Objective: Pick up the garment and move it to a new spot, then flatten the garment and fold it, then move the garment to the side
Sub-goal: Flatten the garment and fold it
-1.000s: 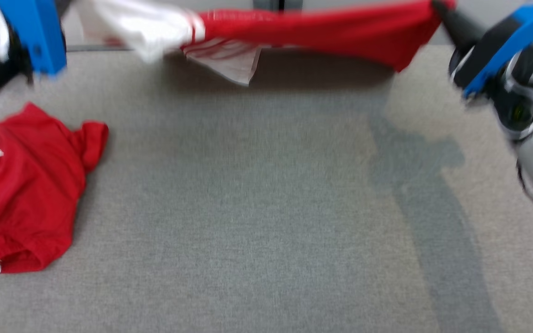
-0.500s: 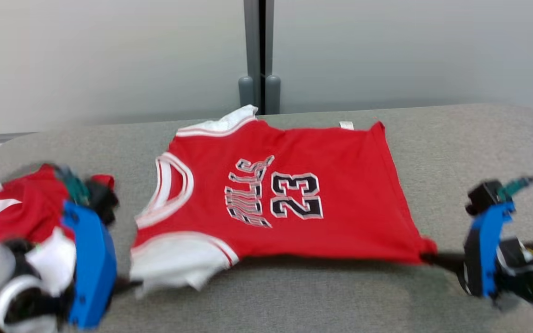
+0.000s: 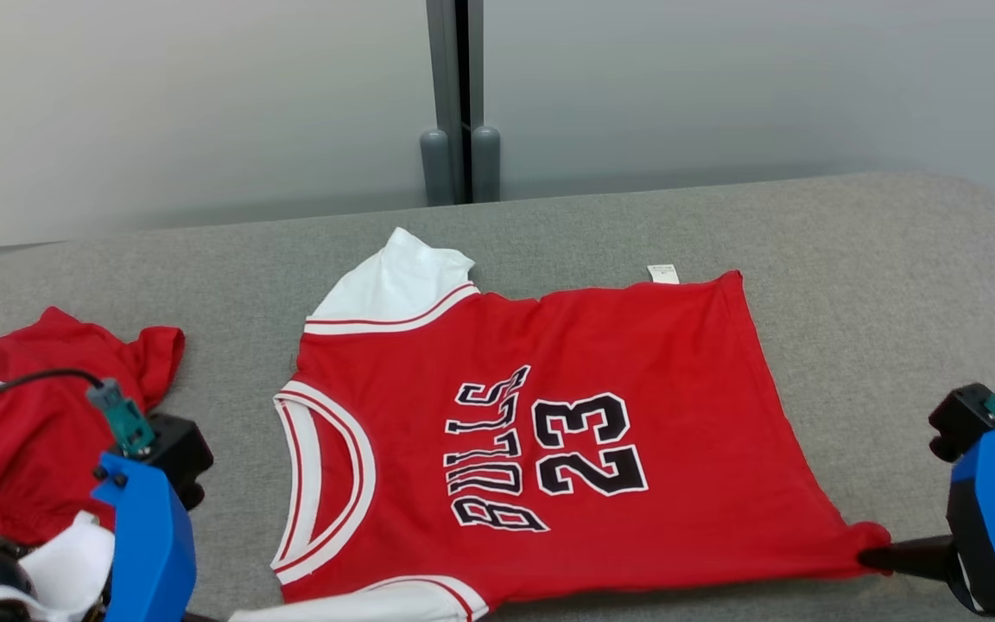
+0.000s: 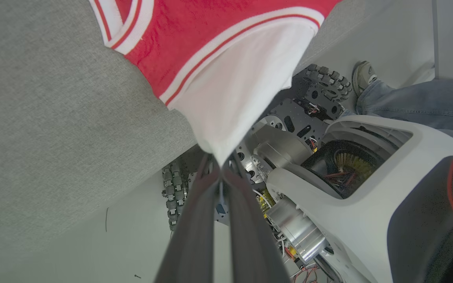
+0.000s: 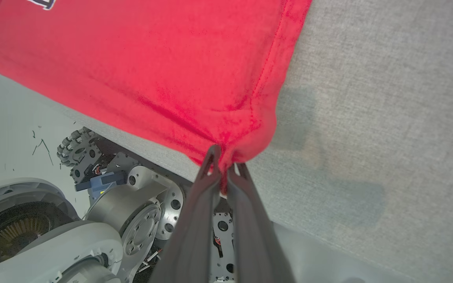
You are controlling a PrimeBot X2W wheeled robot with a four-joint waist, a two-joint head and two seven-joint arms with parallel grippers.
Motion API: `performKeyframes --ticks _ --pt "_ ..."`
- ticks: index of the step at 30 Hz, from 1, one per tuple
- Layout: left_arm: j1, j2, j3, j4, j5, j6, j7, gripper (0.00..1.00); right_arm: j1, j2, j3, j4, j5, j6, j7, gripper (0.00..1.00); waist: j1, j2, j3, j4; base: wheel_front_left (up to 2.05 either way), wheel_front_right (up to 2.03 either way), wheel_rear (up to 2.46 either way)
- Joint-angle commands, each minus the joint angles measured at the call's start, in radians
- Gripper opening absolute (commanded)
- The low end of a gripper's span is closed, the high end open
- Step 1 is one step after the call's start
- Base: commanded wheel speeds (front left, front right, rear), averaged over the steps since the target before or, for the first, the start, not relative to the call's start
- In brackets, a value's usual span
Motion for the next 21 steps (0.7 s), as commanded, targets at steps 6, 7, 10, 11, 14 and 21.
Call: performKeyframes --ticks 6,7,10,11,14,21 --pt "-0.14 -0.09 0.033 0.14 0.011 -0.012 0.058 0.0 -0.133 0.128 -0.059 0.098 -0.028 0.0 0.122 0.0 0.0 0.0002 0.073 -0.02 0.0 0.0 0.0" --pt "-0.165 -0.112 0.032 0.171 0.022 -0.018 0.07 0.0 -0.162 0.151 -0.072 0.129 -0.037 0.0 0.137 0.0 0.0 0.0002 0.087 -0.021 0.0 0.0 0.0" --pt "-0.238 -0.18 0.028 0.268 0.061 -0.029 0.09 0.0 -0.238 0.226 -0.109 0.221 -0.051 0.0 0.167 0.0 0.0 0.0002 0.129 -0.022 0.0 0.0 0.0" --pt "-0.262 -0.204 0.024 0.306 0.08 -0.035 0.089 0.0 -0.261 0.251 -0.12 0.256 -0.056 0.0 0.172 0.0 0.0 0.0002 0.141 -0.021 0.0 0.0 0.0" --pt "-0.323 -0.291 0.018 0.428 0.123 -0.055 0.068 0.0 -0.328 0.318 -0.149 0.36 -0.085 0.0 0.174 0.29 0.0 0.0002 0.172 -0.02 0.0 0.0 0.0" --pt "-0.398 -0.431 0.013 0.676 0.219 -0.147 -0.067 1.0 -0.423 0.448 -0.187 0.558 -0.189 0.0 0.076 1.0 0.0 0.0002 0.189 -0.027 0.0 0.0 0.0"
